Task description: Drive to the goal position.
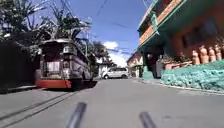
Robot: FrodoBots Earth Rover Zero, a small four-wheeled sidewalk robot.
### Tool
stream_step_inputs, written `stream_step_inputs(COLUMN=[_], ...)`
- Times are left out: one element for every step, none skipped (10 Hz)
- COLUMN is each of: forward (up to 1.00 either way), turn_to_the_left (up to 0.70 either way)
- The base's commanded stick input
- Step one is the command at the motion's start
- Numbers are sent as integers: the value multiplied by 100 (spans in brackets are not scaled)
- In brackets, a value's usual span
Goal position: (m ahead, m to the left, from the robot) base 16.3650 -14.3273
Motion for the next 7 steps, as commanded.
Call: stream_step_inputs(forward=[100, 100, 100, 100, 100, 100, 100], turn_to_the_left=[-40, -40, -40, -40, -27, 1, 21])
